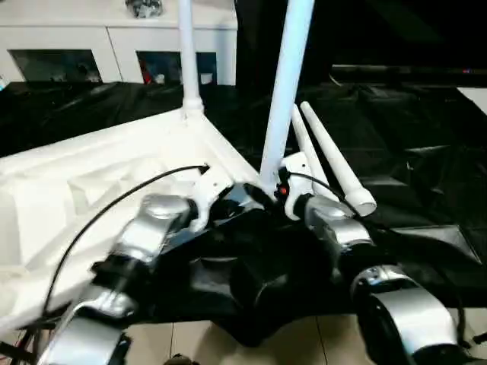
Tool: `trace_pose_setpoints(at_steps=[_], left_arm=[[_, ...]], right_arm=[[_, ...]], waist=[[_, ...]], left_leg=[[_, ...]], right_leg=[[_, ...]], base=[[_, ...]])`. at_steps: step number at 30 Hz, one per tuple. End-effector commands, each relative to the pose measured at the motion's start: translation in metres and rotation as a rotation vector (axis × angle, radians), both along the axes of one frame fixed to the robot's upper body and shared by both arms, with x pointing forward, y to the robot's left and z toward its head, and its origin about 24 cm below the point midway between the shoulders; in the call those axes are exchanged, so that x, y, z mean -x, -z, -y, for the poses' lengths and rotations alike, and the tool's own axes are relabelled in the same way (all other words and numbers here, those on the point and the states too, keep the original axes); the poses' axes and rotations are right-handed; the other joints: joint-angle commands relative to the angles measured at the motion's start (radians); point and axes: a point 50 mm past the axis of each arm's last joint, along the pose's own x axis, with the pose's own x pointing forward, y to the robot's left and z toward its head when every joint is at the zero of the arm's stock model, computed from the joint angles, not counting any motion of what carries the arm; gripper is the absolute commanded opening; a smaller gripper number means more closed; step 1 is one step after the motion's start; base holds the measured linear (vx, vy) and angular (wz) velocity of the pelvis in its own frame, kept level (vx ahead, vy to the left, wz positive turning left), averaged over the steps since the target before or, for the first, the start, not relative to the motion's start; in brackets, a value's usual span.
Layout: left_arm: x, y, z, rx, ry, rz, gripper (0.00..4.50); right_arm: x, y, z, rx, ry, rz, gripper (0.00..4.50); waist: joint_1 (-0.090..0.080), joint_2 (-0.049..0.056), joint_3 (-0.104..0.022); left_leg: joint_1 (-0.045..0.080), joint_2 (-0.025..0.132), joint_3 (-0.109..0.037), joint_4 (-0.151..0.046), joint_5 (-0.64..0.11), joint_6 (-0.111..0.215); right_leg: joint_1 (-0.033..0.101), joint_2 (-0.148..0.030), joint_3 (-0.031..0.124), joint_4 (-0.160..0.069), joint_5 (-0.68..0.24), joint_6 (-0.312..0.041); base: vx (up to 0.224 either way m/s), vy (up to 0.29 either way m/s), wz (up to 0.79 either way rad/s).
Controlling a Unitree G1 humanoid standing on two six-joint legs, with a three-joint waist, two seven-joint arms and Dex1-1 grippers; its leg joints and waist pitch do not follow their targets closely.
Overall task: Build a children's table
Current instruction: Rotate leg to tighten
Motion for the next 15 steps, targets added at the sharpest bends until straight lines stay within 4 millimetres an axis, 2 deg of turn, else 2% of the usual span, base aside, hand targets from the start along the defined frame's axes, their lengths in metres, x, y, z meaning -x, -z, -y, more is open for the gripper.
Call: trace_pose_setpoints(at_steps=[1, 5, 9, 15], left_arm=[[0.007, -0.012, 0.025, 0.101, 0.159, 0.038, 0.0], [0.011, -0.012, 0.017, 0.087, 0.204, 0.018, 0.0], [0.014, -0.011, 0.011, 0.07, 0.233, -0.001, 0.0], [0.02, -0.01, 0.004, 0.062, 0.27, -0.032, 0.0]], right_arm=[[0.018, 0.002, -0.029, -0.014, -0.286, -0.017, 3.93], [0.027, 0.001, -0.014, -0.009, -0.435, -0.035, 3.93], [0.031, 0.001, -0.004, 0.004, -0.496, -0.058, 3.93], [0.036, 0.002, 0.011, 0.028, -0.548, -0.098, 3.38]], waist=[[0.006, 0.005, -0.063], [0.016, 0.005, -0.06], [0.021, 0.005, -0.061], [0.025, 0.005, -0.062]], left_leg=[[0.016, 0.014, 0.006, -0.056, -0.21, 0.047], [0.019, 0.016, 0.007, -0.058, -0.229, 0.047], [0.019, 0.016, 0.007, -0.058, -0.229, 0.045], [0.019, 0.015, 0.007, -0.057, -0.218, 0.041]], right_leg=[[0.051, -0.043, 0.034, -0.067, -0.07, -0.234], [0.047, -0.043, 0.034, -0.069, -0.095, -0.242], [0.046, -0.044, 0.035, -0.07, -0.105, -0.241], [0.046, -0.045, 0.035, -0.068, -0.096, -0.245]], base=[[0.0, 0.0, 0.0], [0.0, 0.0, 0.0], [0.0, 0.0, 0.0], [0.0, 0.0, 0.0]])
